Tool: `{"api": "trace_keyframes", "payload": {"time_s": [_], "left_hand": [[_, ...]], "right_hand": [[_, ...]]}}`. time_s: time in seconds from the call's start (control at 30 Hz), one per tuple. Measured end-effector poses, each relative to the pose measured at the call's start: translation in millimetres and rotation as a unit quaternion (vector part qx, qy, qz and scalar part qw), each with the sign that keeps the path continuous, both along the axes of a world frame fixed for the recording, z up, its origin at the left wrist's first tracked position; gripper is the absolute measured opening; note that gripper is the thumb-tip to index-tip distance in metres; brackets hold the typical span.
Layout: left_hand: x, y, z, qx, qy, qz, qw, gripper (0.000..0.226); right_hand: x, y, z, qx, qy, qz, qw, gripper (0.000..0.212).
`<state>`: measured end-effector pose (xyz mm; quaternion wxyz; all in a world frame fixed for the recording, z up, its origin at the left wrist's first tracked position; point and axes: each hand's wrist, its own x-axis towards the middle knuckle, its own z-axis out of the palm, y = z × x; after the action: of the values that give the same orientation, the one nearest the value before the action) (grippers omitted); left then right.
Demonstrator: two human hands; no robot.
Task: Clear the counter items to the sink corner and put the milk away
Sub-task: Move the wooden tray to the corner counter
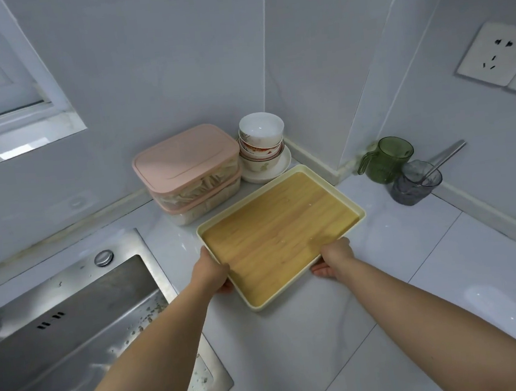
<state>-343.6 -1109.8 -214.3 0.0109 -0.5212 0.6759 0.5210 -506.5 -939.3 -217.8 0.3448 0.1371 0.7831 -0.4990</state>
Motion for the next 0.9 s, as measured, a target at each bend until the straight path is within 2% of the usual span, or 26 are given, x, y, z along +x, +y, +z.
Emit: {"api": "trace_keyframes", "payload": {"time_s": [0.07, 0.13, 0.2, 0.27, 0.43, 0.63, 0.73, 0.9], "left_hand": [[1.8, 2.3, 2.6, -0.015, -0.008, -0.005, 1.000, 0.043], [5.5, 5.3, 7.1, -0.089, -0.037, -0.046, 0.994, 0.048], [9.3, 8.8, 12.2, -0.203, -0.083, -0.114, 0.969, 0.059], [9.2, 15.5, 20.7, -0.272, -0.099, -0.177, 0.941, 0.059], [-6.5, 41.8, 43.2, -0.334, -0.033, -0.320, 0.886, 0.044], [-24.8, 92.8, 65.4, -0.402, 0.047, -0.493, 0.770, 0.056], [-39.1, 130.3, 76.9, -0.445, 0.071, -0.532, 0.717, 0.063], [-47.8, 212.0, 95.4, -0.463, 0.133, -0.576, 0.660, 0.067]], "right_hand": [[-1.6, 0.9, 0.5, 0.002, -0.002, 0.004, 1.000, 0.045], [-1.5, 3.7, 0.6, 0.015, -0.001, 0.023, 1.000, 0.039], [1.2, 8.2, 1.2, 0.027, -0.003, 0.041, 0.999, 0.038], [5.6, 12.3, 5.3, 0.043, 0.000, 0.044, 0.998, 0.041], [19.1, 27.8, 28.0, 0.112, 0.125, 0.088, 0.982, 0.052], [41.9, 88.8, 63.2, 0.142, 0.285, 0.131, 0.939, 0.058], [53.3, 135.3, 81.0, 0.184, 0.358, 0.141, 0.904, 0.055], [78.2, 221.4, 98.8, 0.258, 0.418, 0.147, 0.859, 0.056]]}}
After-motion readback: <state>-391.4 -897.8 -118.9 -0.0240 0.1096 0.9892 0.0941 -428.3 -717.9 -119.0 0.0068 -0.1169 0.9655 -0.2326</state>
